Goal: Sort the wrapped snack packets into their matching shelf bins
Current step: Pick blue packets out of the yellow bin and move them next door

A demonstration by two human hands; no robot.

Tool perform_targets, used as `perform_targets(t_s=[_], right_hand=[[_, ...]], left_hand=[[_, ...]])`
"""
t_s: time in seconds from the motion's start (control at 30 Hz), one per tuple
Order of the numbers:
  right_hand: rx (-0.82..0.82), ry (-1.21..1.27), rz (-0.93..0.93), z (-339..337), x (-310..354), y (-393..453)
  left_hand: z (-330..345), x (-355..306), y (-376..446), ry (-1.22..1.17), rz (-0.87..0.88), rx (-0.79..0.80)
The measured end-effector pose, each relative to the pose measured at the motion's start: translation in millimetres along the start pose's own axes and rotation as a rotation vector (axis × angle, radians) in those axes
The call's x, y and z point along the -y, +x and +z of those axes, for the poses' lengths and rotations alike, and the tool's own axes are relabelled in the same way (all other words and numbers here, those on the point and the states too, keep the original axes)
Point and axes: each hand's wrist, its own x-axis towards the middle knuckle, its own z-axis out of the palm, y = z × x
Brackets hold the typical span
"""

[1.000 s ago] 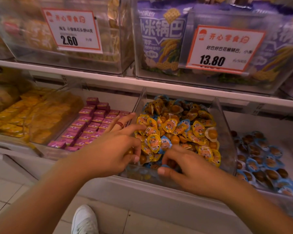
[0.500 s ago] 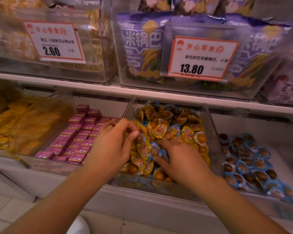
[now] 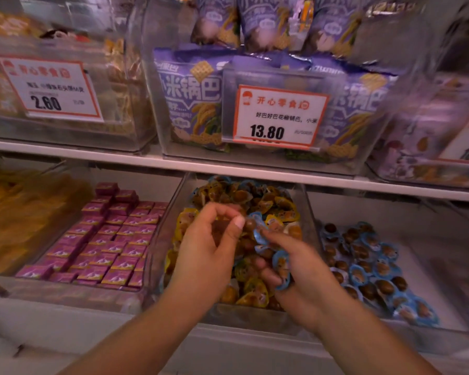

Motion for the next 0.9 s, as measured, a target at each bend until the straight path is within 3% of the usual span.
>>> perform_targets(t_s=[0.13, 0.27, 0.4, 0.5, 0.7, 0.83, 0.9], right_hand=[[0.047, 0.12, -0.022, -11, 20, -17], [-0.068, -0.155, -0.215, -30, 36, -28], [-0.092, -0.341, -0.332, -62, 71, -42], [-0.233, -0.776, -0.333, -100, 98, -44], [-0.338, -1.347, -0.079, -166, 103, -36], [-0.513, -1.33, -0.384, -160, 100, -19], [-0.494, -1.226, -0.616, -145, 93, -14]], left_hand=[[25, -9, -11, 0.029, 0.106, 0.179], [34, -19, -11, -0.031, 0.271, 0.354], [25, -14, -1, -0.096, 0.197, 0.283], [11, 3, 14, 0.192, 0.165, 0.282], [-11, 19, 25, 0.788, 0.315, 0.598], [-27, 14, 27, 1.024, 0.312, 0.703], [-38, 10, 30, 1.095, 0.277, 0.732]])
